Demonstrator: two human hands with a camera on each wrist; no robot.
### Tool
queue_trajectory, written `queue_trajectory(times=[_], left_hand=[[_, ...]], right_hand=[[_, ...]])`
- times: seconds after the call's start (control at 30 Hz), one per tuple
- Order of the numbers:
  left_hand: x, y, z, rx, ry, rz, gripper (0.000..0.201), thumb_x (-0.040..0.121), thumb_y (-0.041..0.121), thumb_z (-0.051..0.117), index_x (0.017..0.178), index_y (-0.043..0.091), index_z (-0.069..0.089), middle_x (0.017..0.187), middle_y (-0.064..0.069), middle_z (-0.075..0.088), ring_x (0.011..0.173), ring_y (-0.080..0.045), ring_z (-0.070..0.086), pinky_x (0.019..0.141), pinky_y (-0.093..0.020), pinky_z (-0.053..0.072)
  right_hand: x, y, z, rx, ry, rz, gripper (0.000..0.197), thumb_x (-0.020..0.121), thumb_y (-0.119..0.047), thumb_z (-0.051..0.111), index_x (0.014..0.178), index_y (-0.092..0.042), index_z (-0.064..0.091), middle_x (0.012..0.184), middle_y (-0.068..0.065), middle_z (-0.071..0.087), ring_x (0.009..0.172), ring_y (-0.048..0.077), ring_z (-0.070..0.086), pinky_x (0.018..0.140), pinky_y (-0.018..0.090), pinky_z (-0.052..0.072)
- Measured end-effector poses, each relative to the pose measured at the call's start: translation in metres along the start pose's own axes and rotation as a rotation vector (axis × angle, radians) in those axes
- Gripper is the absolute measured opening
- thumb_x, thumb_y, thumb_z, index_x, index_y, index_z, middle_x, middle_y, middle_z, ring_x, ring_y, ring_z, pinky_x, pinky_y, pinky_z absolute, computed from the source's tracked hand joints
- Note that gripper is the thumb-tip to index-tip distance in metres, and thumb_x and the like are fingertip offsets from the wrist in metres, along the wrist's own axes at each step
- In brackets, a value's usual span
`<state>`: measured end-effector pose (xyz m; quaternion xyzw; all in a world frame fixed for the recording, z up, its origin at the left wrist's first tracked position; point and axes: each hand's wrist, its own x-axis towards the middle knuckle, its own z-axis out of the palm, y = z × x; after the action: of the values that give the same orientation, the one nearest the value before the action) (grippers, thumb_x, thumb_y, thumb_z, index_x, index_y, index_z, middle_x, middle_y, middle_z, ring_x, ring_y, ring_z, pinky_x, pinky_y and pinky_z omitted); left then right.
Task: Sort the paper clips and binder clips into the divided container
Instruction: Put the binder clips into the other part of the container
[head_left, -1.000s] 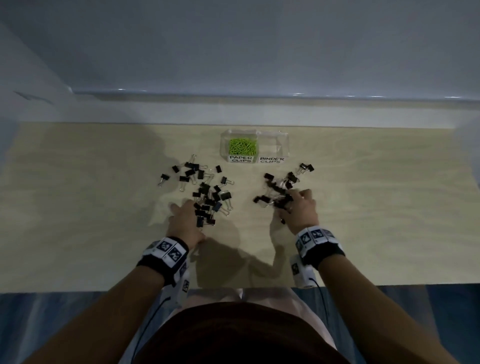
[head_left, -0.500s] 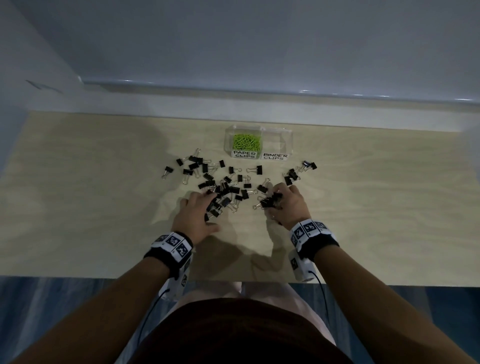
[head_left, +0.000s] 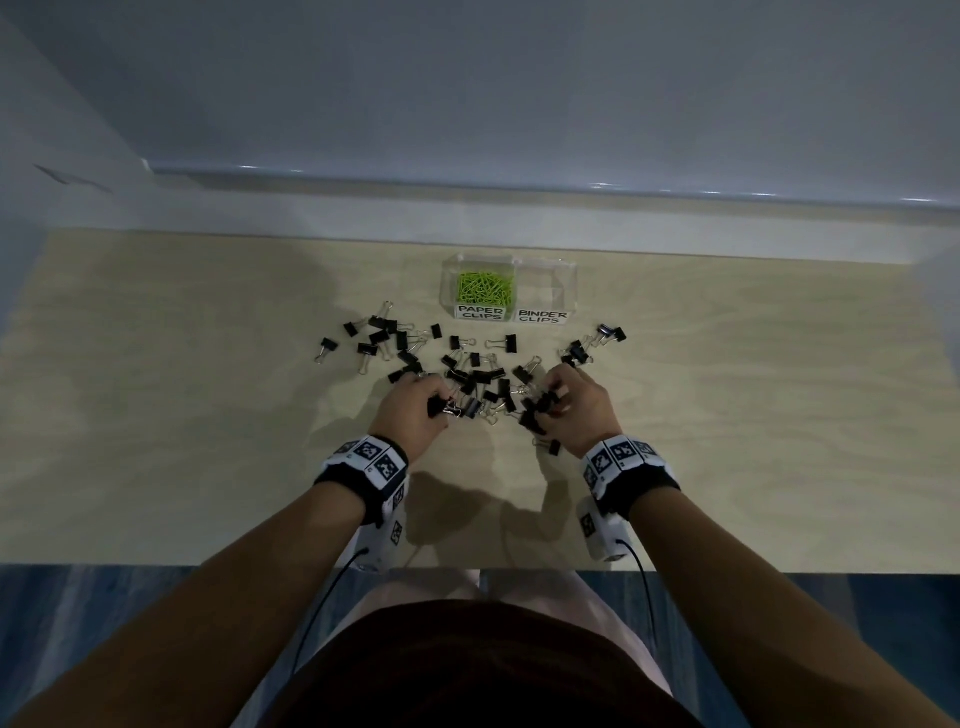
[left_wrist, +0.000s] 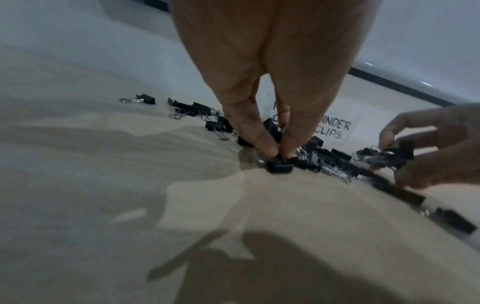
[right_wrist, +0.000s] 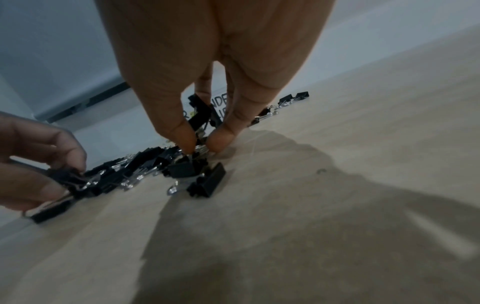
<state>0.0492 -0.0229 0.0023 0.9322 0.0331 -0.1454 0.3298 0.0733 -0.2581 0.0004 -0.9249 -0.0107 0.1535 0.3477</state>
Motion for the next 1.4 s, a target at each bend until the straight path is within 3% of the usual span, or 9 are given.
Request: queue_trajectory(times=[0.2,0.37,0.57,0.7,0.87,0.97,1.07,1.27,1.4], left_hand=[[0.02,0.029,-0.005,-0.175,-0.027,0.006,0.015,0.076,0.008,0.072,0.086,0.013,0.063,0.09,0.0,0.066,0.081,-0.013,0.062,0.076,-0.029,0.056],[0.061,0.085,-0.019,-0.195,-0.004,0.078,0.017,0.078,0.016,0.071,0.092,0.014,0.061,0.095,0.004,0.065,0.082,-0.009,0.06,0.069,-0.013,0.046],[0.127,0.142,-0.031,-0.071,0.054,0.102,0.021,0.078,0.012,0.071,0.097,0.009,0.063,0.099,-0.005,0.065,0.089,-0.021,0.062,0.079,-0.032,0.053],[0.129,0.141,-0.03,0.067,0.039,0.112,0.036,0.081,0.014,0.069,0.115,0.007,0.06,0.115,-0.012,0.062,0.104,-0.026,0.059,0.092,-0.036,0.049],[0.091,0.092,-0.003,0.154,-0.073,0.164,0.027,0.083,0.016,0.065,0.109,0.017,0.06,0.12,-0.002,0.056,0.104,-0.019,0.057,0.093,-0.032,0.049],[0.081,0.08,0.017,0.306,-0.26,0.205,0.052,0.079,0.028,0.07,0.127,0.021,0.051,0.14,-0.007,0.038,0.127,-0.027,0.039,0.1,-0.044,0.044],[0.079,0.081,0.027,0.388,-0.274,0.217,0.056,0.081,0.035,0.067,0.132,0.023,0.047,0.145,-0.011,0.029,0.134,-0.031,0.026,0.102,-0.05,0.041],[0.08,0.08,0.037,0.391,-0.217,0.206,0.034,0.084,0.014,0.062,0.118,0.014,0.059,0.114,-0.01,0.049,0.111,-0.029,0.042,0.087,-0.045,0.048],[0.08,0.079,0.039,0.352,-0.224,0.181,0.028,0.081,0.012,0.06,0.108,0.013,0.058,0.112,-0.01,0.049,0.107,-0.029,0.045,0.087,-0.044,0.048]], right_hand=[[0.004,0.01,-0.003,0.144,0.038,0.071,0.031,0.068,-0.003,0.073,0.082,-0.024,0.056,0.083,0.0,0.065,0.077,0.021,0.066,0.068,0.028,0.055],[0.025,-0.005,-0.033,0.226,0.102,0.09,0.028,0.068,-0.003,0.077,0.083,-0.02,0.06,0.083,-0.002,0.066,0.076,0.016,0.065,0.072,0.026,0.055],[0.096,-0.051,-0.081,0.126,0.222,0.045,0.027,0.072,-0.004,0.074,0.094,-0.012,0.061,0.094,0.006,0.068,0.085,0.016,0.065,0.076,0.028,0.057],[0.128,-0.066,-0.092,-0.054,0.055,0.07,0.048,0.072,-0.01,0.077,0.116,-0.017,0.059,0.109,0.005,0.066,0.096,0.017,0.062,0.086,0.03,0.053],[0.111,-0.02,-0.101,-0.156,0.118,0.11,0.038,0.076,0.006,0.059,0.105,-0.02,0.063,0.107,0.003,0.065,0.095,0.018,0.062,0.085,0.032,0.055],[0.094,0.014,-0.086,-0.317,-0.072,0.139,0.056,0.073,0.01,0.058,0.114,-0.029,0.061,0.128,0.0,0.052,0.111,0.023,0.053,0.092,0.037,0.051],[0.081,0.03,-0.072,-0.475,-0.198,0.053,0.069,0.075,0.01,0.049,0.129,-0.033,0.05,0.141,-0.006,0.035,0.123,0.027,0.035,0.098,0.038,0.045],[0.066,0.051,-0.056,-0.35,0.023,-0.017,0.022,0.08,0.0,0.057,0.093,-0.014,0.07,0.103,0.01,0.055,0.094,0.034,0.055,0.08,0.042,0.052],[0.056,0.056,-0.054,-0.273,0.059,-0.016,0.013,0.077,-0.01,0.064,0.088,-0.01,0.069,0.087,0.012,0.056,0.078,0.032,0.057,0.069,0.036,0.05]])
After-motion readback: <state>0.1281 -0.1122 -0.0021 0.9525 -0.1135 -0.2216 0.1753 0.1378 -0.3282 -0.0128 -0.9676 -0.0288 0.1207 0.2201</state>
